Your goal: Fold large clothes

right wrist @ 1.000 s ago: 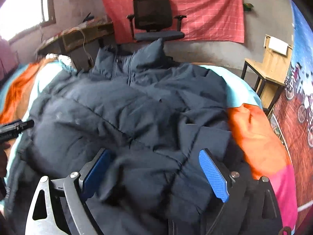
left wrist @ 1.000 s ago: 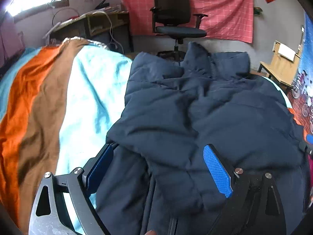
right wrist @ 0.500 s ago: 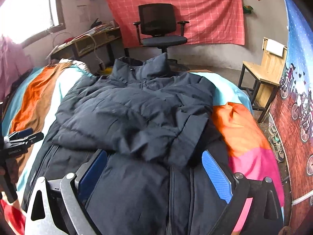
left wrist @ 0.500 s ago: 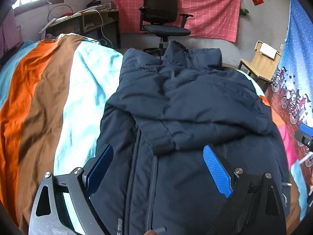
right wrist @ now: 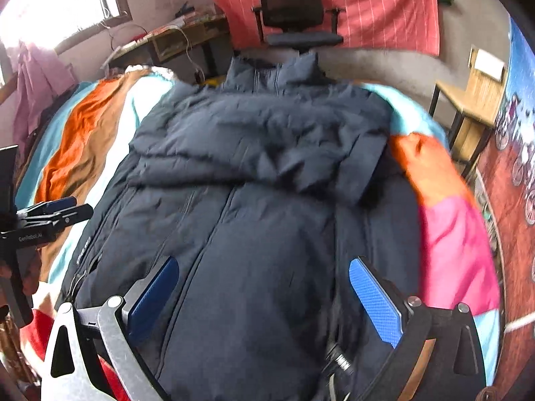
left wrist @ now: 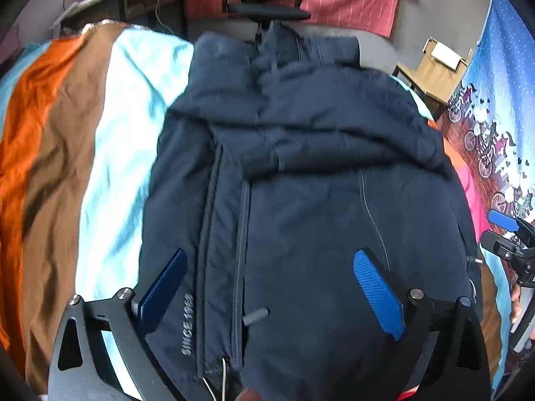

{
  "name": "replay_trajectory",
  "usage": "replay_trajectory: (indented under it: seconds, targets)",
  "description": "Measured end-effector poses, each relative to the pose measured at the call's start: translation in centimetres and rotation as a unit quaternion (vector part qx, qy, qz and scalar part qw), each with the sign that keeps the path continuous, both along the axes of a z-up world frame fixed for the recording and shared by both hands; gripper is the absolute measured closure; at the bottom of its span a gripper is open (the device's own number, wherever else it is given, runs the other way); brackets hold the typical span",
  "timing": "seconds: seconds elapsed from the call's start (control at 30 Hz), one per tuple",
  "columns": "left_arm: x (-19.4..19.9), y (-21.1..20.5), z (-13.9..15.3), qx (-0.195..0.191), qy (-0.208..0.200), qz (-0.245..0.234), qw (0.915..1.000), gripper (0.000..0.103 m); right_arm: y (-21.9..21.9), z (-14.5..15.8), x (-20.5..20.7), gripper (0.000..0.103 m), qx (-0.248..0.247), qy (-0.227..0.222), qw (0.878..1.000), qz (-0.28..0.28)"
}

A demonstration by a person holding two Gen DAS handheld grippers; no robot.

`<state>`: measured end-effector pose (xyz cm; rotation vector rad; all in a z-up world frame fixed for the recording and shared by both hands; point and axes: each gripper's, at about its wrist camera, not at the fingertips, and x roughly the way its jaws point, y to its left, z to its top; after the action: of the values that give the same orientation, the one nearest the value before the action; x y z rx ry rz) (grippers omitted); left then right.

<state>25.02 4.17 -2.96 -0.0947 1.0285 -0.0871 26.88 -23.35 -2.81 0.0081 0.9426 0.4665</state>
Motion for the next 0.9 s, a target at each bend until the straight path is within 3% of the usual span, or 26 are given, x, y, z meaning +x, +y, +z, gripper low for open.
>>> replay_trajectory:
  seconds: [0.2,0.37,0.47,0.67,0.9]
  targets:
    - [0.1,0.7,-0.6,-0.046,0.008,-0.001,0.9989,0.002,0.5,-1.4,0.2,0.000,0.011,0.028,0.999,-0.009]
    - [1.0,2.1,-0.1,-0.106,-0.005,0.010,0.9943,0.002,0.2,-1.1,0.9,0.000,0.054,0.044,0.997,-0.021]
    - [2.3,3.0,0.9,-0.125,-0.015,0.020,0.9918,0.002,0.2,-0.2,1.3,0.000,0.055,0.048,0.997,-0.027]
    - [5.7,4.3,5.8,-0.078,-0.057,-0.019,0.9952,0.002,0.3,4.7,2.3,0.000,-0.006,0.020,0.999,-0.027]
    - [10.9,6.9,13.3,-0.060,-0.102,-0.036,0.9923,0.002,0.2,11.7,5.2,0.000,-0.019,0.005,0.998,-0.057]
